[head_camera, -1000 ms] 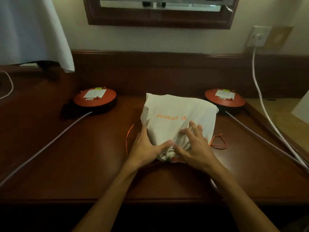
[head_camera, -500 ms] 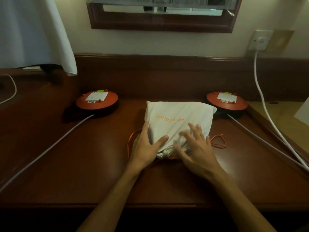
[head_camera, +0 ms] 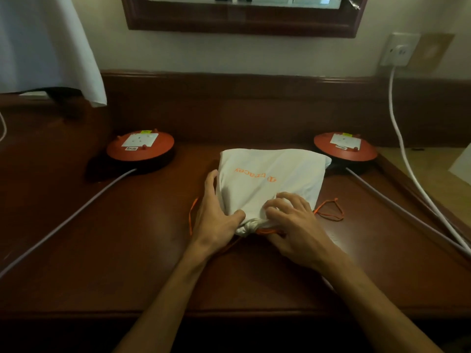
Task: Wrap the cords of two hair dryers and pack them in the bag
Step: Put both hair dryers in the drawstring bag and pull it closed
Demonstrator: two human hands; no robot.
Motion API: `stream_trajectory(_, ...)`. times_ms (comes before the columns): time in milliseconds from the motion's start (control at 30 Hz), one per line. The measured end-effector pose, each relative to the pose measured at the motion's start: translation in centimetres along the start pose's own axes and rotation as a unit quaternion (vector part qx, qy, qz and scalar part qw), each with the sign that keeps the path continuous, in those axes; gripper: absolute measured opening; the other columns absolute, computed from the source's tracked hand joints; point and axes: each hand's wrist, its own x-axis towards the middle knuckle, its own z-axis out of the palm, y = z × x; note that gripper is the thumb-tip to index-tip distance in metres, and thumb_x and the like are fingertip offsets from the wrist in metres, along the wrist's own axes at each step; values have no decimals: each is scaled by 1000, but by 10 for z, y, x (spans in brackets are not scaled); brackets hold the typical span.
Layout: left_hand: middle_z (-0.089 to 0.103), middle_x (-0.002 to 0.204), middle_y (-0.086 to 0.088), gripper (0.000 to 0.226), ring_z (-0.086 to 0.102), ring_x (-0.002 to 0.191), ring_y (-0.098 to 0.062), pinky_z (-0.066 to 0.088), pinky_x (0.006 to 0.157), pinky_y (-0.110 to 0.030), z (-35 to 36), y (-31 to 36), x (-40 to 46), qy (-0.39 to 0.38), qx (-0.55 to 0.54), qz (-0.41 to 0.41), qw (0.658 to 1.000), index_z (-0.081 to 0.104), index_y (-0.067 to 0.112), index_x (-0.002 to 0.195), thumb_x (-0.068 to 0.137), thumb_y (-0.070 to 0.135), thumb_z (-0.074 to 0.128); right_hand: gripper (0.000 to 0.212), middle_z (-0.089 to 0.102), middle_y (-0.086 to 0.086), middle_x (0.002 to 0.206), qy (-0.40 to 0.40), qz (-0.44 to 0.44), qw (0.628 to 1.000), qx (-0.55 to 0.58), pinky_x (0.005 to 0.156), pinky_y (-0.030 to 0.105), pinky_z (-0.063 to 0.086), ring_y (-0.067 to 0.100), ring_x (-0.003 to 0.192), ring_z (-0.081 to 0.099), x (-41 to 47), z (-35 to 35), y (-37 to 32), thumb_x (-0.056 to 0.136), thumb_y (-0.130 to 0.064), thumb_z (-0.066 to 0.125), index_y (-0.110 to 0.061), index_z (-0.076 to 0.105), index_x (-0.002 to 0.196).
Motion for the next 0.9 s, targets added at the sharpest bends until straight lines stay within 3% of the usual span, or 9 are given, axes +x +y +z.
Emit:
stream_trajectory(200, 48, 145, -3, 102, 57, 124, -24, 57, 96, -45, -6, -1, 13, -23, -149, -118, 982, 28, 37, 150, 70, 33, 91, 52, 59, 7, 138, 31, -10, 994, -103, 108, 76, 27, 38, 136, 47, 2, 19, -21, 87, -46, 68, -21, 56, 130)
stream_trajectory(333, 46, 132, 14, 86, 50, 115, -7, 48, 78, -8, -3, 8, 10, -24, -13, -42, 999, 30, 26, 151, 82, 34, 81, 23, 70, 7, 121, 107, -49, 988, -99, 109, 74, 29, 41, 129, 56, -1, 23, -11, 89, -20, 62, -14, 68, 110)
stream_trajectory(433, 47, 128, 14, 77, 52, 105, -4, 44, 63, 0, 0, 11, 7, -11, 32, -19, 999, 30, 26, 151, 88, 32, 75, 34, 64, 12, 136, 77, -79, 989, -96, 108, 71, 35, 46, 136, 48, -8, 21, -7, 88, -12, 61, -11, 67, 121)
stream_trajectory(500, 53, 139, 7, 74, 56, 118, -16, 47, 82, -13, 5, 14, 1, 1, 79, -15, 997, 31, 28, 150, 89, 39, 71, 40, 57, 11, 146, 3, -64, 995, -79, 113, 68, 30, 46, 145, 34, -9, 15, -11, 90, -11, 66, -12, 63, 129)
stream_trajectory(600, 52, 139, -4, 77, 45, 127, -26, 41, 99, -39, -2, 18, 5, -44, 227, -36, 972, 37, 33, 142, 80, 69, 65, 40, 51, -4, 149, -133, 8, 990, -42, 123, 58, 19, 32, 155, 15, -4, -17, -19, 99, -44, 53, -23, 60, 133)
stream_trajectory(667, 47, 130, -5, 76, 38, 123, -26, 38, 101, -41, -19, 33, 13, -86, 338, -39, 936, 49, 31, 125, 72, 86, 55, 56, 63, -11, 128, -164, 41, 985, 22, 114, 46, 34, 18, 141, 37, 2, -44, -18, 89, -73, 46, -29, 71, 115)
stream_trajectory(767, 48, 125, -5, 63, 40, 120, -25, 40, 100, -42, -30, 62, 33, -62, 404, 24, 912, 57, 25, 110, 85, 82, 41, 70, 68, -8, 102, 2, 113, 984, 137, 88, 45, 52, 10, 100, 59, 22, -62, -7, 82, -83, 39, -25, 74, 97)
stream_trajectory(833, 48, 136, -5, 55, 42, 128, -25, 39, 105, -43, -16, 73, 53, -42, 377, 73, 922, 55, 24, 122, 96, 68, 37, 63, 65, 0, 123, 115, 191, 969, 103, 98, 52, 48, 20, 116, 58, 45, -56, 11, 91, -72, 40, -22, 68, 117)
stream_trajectory(900, 35, 156, -7, 53, 29, 146, -28, 26, 116, -47, 9, 72, 72, -67, 373, 96, 921, 45, 27, 142, 103, 59, 31, 58, 45, 5, 153, 95, 251, 961, 61, 113, 60, 32, 30, 143, 38, 67, -42, 30, 99, -61, 39, -25, 50, 143)
